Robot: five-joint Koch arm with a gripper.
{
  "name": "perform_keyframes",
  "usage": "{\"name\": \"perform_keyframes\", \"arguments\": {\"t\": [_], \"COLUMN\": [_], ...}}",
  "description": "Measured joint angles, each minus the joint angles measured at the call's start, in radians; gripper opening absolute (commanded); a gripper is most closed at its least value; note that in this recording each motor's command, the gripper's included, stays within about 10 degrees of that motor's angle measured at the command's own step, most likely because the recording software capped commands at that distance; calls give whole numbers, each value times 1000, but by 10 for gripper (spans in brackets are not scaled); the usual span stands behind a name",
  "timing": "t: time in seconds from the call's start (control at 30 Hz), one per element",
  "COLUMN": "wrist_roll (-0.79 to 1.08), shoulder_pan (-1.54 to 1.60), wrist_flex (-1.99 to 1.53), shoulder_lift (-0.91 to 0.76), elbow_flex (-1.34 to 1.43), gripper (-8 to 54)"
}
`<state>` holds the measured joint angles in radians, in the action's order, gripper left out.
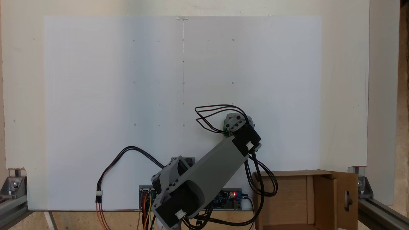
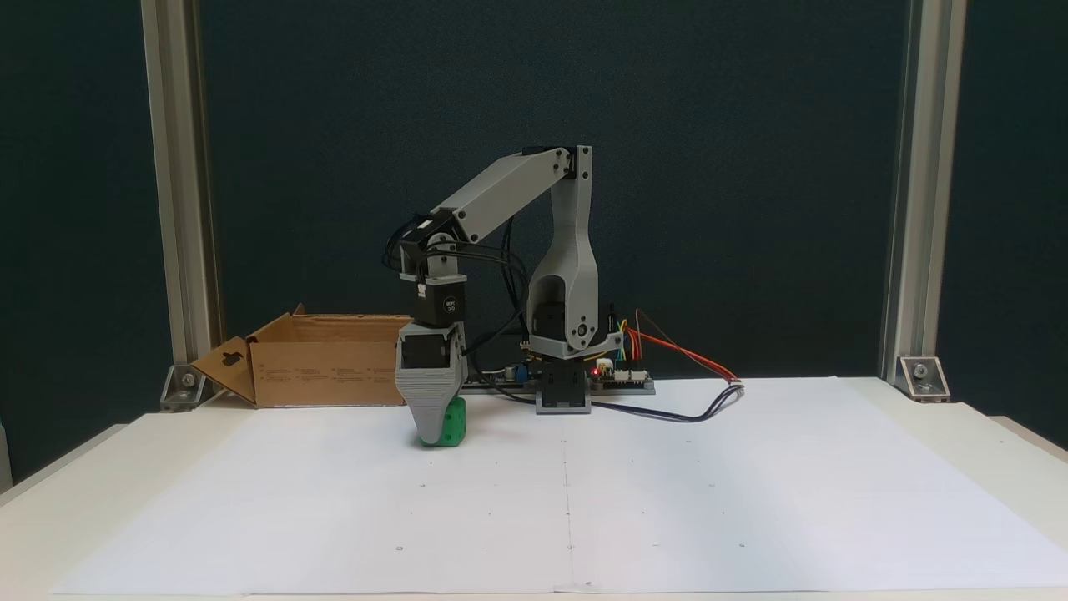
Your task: Grasp a green dice and put it in the bin.
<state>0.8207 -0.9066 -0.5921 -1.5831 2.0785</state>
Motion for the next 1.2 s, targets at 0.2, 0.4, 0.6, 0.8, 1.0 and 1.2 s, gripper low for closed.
{"name": "perform_keyframes", "arguments": {"t": [0.2, 0.4, 0.6, 0.8, 1.0, 1.2], "wrist_roll": [-130, -241, -244, -249, -333, -462], "shoulder_pan": [20, 46, 0, -224, -497, -681], "wrist_flex": [-316, -637, -736, -670, -560, -546], "shoulder_lift": [-38, -38, -44, -44, -15, 144], "elbow_flex": [-377, -761, -807, -815, -857, -1039], "gripper": [115, 115, 115, 115, 115, 115]}}
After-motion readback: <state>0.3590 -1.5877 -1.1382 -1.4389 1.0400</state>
